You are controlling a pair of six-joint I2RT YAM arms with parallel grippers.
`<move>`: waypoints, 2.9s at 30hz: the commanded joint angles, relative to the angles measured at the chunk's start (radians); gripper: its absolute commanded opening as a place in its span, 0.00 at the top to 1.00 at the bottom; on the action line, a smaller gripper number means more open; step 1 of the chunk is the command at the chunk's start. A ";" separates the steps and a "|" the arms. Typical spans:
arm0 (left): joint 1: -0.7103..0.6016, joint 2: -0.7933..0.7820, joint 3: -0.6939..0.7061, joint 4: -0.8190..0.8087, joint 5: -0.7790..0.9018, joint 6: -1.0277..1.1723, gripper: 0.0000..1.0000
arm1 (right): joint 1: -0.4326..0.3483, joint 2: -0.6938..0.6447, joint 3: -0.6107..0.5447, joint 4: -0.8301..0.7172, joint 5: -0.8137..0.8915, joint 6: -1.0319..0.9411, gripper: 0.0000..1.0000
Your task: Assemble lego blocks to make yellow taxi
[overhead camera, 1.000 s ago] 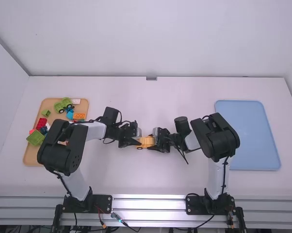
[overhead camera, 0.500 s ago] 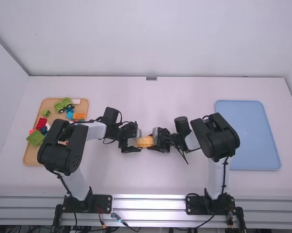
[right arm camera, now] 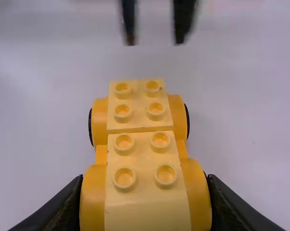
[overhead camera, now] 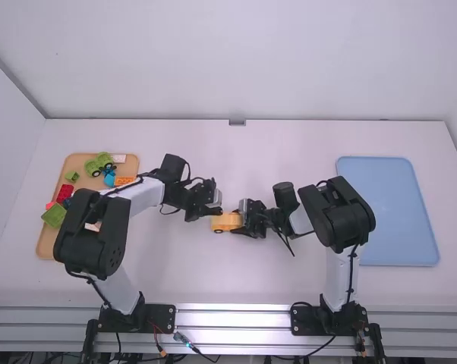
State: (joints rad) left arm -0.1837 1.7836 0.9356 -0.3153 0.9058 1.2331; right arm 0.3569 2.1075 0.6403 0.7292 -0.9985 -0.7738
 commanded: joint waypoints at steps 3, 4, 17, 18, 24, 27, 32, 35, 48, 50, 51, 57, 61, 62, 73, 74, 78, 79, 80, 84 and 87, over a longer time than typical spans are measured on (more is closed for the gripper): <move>0.000 -0.007 -0.068 0.075 0.097 0.020 0.98 | -0.003 0.013 0.001 -0.012 0.027 0.010 0.50; 0.002 -0.007 -0.095 0.113 0.101 0.005 0.98 | -0.003 0.013 0.001 -0.011 0.027 0.010 0.50; -0.007 -0.002 -0.194 0.323 0.016 -0.171 0.98 | -0.003 0.013 0.001 -0.012 0.027 0.010 0.50; -0.007 0.004 -0.195 0.324 0.013 -0.171 0.98 | -0.003 0.013 0.001 -0.012 0.026 0.010 0.50; -0.025 0.057 -0.193 0.323 -0.026 -0.172 0.98 | -0.003 0.013 0.001 -0.012 0.026 0.010 0.50; -0.045 0.080 -0.188 0.314 -0.059 -0.172 0.98 | -0.003 0.013 0.001 -0.012 0.027 0.010 0.50; -0.087 0.104 -0.175 0.308 -0.159 -0.233 0.98 | -0.003 0.013 0.001 -0.012 0.027 0.010 0.50; -0.106 0.132 -0.175 0.300 -0.187 -0.234 0.98 | -0.003 0.013 0.001 -0.012 0.027 0.010 0.50; -0.093 0.207 -0.091 0.194 -0.198 -0.211 0.98 | -0.003 0.013 0.001 -0.012 0.034 0.010 0.50; -0.083 0.174 -0.047 0.097 -0.180 -0.175 0.98 | -0.003 0.013 0.001 -0.012 0.034 0.010 0.50; -0.076 0.147 -0.014 0.024 -0.175 -0.154 0.98 | -0.003 0.013 0.001 -0.012 0.033 0.010 0.50; -0.026 0.018 0.139 -0.220 -0.122 -0.088 0.98 | -0.003 0.013 0.001 -0.012 0.034 0.010 0.49; 0.036 -0.074 0.200 -0.239 -0.109 -0.150 0.83 | -0.003 0.013 0.001 -0.012 0.034 0.010 0.49; 0.044 -0.081 0.206 -0.236 -0.110 -0.169 0.75 | -0.005 0.013 0.001 -0.011 0.035 0.010 0.49; 0.187 -0.119 0.220 -0.173 -0.285 -0.586 0.01 | -0.005 0.013 0.001 -0.008 0.035 0.009 0.21; 0.194 -0.119 0.218 -0.173 -0.298 -0.596 0.01 | -0.004 0.013 0.001 -0.008 0.036 0.010 0.17; 0.217 -0.119 0.215 -0.178 -0.294 -0.592 0.01 | -0.005 0.013 0.001 -0.008 0.092 0.046 0.08; 0.219 -0.119 0.216 -0.177 -0.295 -0.594 0.01 | -0.005 0.011 0.001 -0.009 0.108 0.056 0.07; 0.219 -0.119 0.216 -0.177 -0.295 -0.593 0.01 | -0.005 0.011 0.001 -0.009 0.111 0.062 0.06; 0.211 -0.119 0.216 -0.177 -0.298 -0.594 0.01 | -0.005 -0.001 0.001 -0.026 0.102 0.067 0.01; 0.211 -0.119 0.216 -0.177 -0.298 -0.590 0.01 | -0.005 -0.033 0.001 -0.076 0.119 0.066 0.01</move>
State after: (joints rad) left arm 0.0326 1.6665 1.1618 -0.4885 0.6006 0.6498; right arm 0.3569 2.0911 0.6426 0.6773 -0.9100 -0.7292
